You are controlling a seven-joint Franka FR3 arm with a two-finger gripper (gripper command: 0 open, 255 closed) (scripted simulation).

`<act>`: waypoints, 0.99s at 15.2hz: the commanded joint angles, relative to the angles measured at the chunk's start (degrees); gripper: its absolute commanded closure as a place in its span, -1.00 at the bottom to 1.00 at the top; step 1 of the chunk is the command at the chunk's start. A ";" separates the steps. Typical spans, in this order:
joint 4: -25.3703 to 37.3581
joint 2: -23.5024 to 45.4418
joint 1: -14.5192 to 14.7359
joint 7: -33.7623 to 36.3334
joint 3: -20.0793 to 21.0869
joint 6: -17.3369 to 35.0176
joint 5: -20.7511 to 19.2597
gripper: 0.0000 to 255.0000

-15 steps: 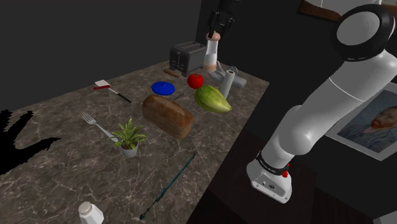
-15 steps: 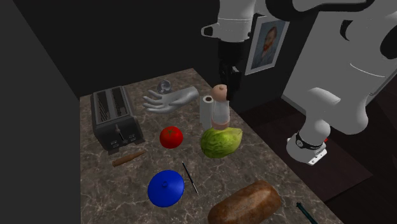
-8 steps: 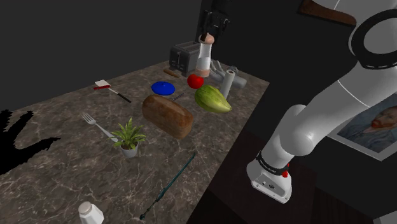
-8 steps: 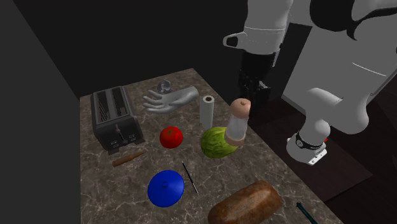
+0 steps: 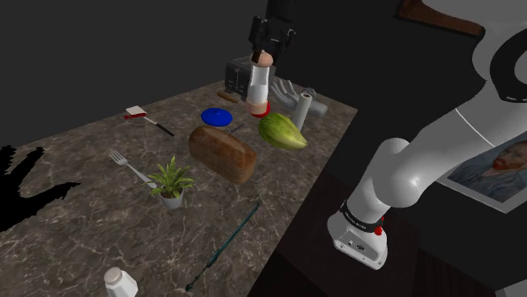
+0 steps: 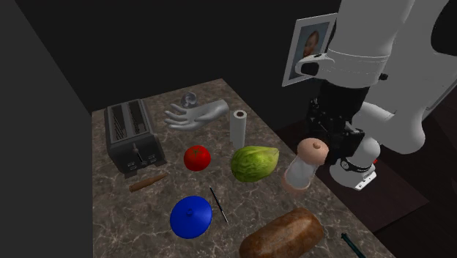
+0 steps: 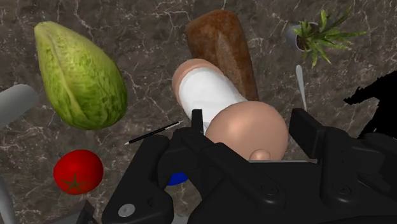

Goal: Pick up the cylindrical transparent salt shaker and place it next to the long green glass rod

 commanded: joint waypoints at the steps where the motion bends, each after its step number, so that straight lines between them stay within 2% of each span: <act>1: 0.60 0.50 0.95 3.01 2.08 0.29 0.51 1.00; 8: 1.24 1.25 4.14 12.83 9.18 1.84 1.92 1.00; 15: 5.06 5.06 7.19 22.91 16.36 3.27 2.19 1.00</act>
